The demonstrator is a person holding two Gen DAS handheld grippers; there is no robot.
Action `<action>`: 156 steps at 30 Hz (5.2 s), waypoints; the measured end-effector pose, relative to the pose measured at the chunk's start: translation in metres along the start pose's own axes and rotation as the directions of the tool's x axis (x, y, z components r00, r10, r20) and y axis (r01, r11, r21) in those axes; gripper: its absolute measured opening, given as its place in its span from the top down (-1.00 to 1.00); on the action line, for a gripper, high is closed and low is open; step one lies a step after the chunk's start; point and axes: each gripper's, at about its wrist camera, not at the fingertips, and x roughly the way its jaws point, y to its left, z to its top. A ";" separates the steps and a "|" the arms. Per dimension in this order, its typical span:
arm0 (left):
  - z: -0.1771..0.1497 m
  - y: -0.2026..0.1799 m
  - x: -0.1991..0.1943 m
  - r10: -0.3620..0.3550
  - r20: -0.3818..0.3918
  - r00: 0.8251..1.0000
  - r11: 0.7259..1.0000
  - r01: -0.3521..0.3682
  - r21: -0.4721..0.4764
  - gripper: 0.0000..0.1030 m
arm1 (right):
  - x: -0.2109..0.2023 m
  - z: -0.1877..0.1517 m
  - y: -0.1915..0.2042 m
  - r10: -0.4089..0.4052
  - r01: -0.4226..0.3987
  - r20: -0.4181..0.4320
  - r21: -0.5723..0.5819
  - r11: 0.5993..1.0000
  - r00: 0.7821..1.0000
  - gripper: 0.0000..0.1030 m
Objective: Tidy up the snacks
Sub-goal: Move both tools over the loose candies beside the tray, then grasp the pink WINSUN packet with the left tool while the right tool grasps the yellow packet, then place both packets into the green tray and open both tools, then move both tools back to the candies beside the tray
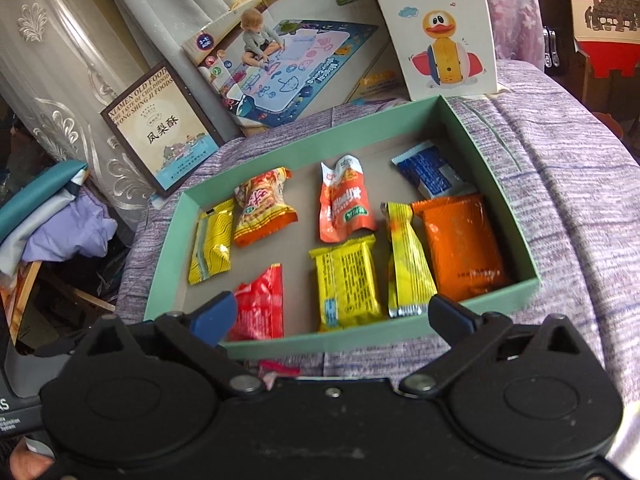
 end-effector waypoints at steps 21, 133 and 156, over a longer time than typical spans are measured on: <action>-0.115 0.025 -0.040 -0.005 -0.095 0.995 0.990 -0.008 -0.144 -0.99 | -0.025 -0.102 -0.002 0.075 -0.059 -0.218 0.078 0.995 0.973 -0.44; -0.006 0.055 -0.026 0.086 0.104 0.991 0.991 -0.075 -0.109 -1.00 | 0.013 0.005 0.053 0.085 -0.085 -0.007 -0.047 0.995 0.996 -1.00; -0.053 0.085 0.012 0.149 -0.045 0.988 0.967 -0.155 -0.200 -1.00 | 0.017 -0.052 0.027 0.044 -0.044 -0.089 0.010 0.999 0.995 -0.92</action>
